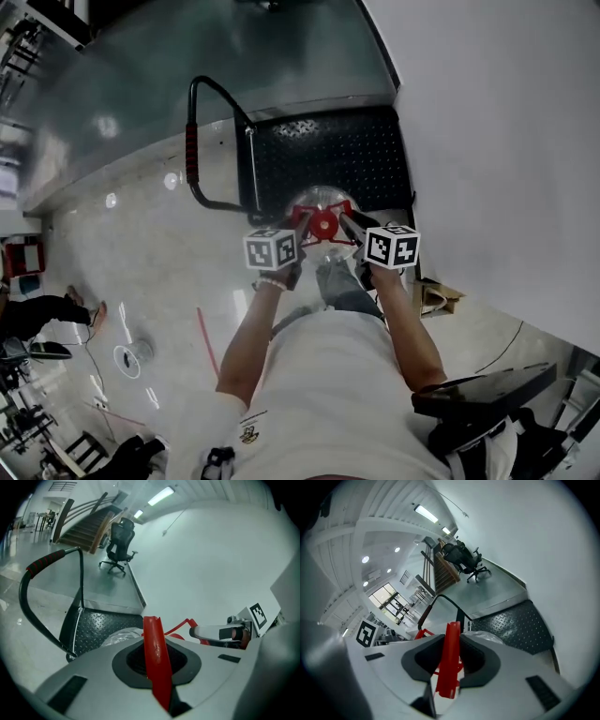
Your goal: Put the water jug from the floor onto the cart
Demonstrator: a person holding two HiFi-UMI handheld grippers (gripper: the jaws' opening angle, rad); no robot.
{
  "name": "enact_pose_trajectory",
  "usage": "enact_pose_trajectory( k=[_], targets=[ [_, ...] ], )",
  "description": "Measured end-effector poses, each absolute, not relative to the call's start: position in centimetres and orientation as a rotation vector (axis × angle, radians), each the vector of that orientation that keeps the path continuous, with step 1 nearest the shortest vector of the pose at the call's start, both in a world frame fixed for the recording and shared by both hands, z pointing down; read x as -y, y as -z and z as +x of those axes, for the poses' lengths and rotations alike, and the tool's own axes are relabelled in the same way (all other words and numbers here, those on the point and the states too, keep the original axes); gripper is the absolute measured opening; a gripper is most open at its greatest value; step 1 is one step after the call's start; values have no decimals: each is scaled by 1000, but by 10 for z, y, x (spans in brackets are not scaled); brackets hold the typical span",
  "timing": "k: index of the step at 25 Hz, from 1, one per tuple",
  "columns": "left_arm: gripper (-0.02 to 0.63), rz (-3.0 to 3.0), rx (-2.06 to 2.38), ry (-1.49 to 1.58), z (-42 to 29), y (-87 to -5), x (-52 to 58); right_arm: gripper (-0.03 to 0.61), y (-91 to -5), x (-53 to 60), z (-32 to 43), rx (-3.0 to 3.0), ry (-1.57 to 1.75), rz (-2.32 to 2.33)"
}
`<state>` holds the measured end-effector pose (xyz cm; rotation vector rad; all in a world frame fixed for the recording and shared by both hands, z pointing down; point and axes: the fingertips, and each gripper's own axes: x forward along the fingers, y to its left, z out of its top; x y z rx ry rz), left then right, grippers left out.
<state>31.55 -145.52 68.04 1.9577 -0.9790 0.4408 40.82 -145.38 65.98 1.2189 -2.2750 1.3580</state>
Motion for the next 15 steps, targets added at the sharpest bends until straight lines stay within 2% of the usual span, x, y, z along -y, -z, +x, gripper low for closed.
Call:
enact_pose_trajectory(
  k=[11,15],
  targets=[
    [28,1938,1056,-423,345,-742,1640,97,-722,1645,440,2244,-1316,1173],
    [28,1940,1044,-435,348,-770,1671,97,-750,1669,444,2219,-1323,1205]
  ],
)
